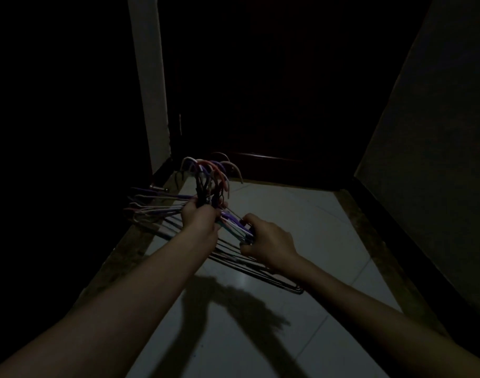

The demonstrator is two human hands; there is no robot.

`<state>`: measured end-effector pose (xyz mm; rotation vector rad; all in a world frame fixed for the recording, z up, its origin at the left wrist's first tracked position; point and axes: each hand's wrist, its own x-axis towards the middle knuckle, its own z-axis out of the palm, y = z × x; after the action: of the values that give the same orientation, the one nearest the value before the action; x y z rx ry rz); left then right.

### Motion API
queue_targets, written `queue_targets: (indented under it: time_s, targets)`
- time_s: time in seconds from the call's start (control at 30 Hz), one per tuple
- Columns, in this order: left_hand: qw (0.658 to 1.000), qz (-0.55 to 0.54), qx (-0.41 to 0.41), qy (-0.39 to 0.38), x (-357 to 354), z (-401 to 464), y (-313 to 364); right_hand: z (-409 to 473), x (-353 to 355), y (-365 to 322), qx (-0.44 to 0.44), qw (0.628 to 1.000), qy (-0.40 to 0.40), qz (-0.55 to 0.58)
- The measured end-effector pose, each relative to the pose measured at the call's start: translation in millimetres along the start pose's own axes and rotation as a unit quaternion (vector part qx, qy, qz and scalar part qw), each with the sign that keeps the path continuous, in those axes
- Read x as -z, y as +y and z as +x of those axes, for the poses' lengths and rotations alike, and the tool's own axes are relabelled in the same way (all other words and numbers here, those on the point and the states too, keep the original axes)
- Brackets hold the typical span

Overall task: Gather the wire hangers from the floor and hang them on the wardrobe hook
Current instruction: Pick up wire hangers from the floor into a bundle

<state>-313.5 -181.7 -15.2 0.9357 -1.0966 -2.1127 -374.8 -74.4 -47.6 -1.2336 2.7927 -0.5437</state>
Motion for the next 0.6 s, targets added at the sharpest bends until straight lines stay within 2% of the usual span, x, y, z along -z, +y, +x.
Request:
queue_targets:
  time_s: [0.1,0.3,0.43,0.6]
  targets:
    - [0.999,0.003,-0.020,-0.026,-5,-4,16,6,26,-6,0.009,0.999,0.007,0.035]
    - [0.996,-0.063,-0.040,-0.050,-29,-21,81,27,119,-28,0.052,0.997,0.008,0.049]
    - [0.993,-0.066,-0.054,-0.079,-59,-50,155,41,198,-56,0.058,0.996,0.008,0.062]
    - [0.989,-0.047,-0.081,-0.111,-106,-99,279,54,324,-107,0.066,0.990,0.004,0.126]
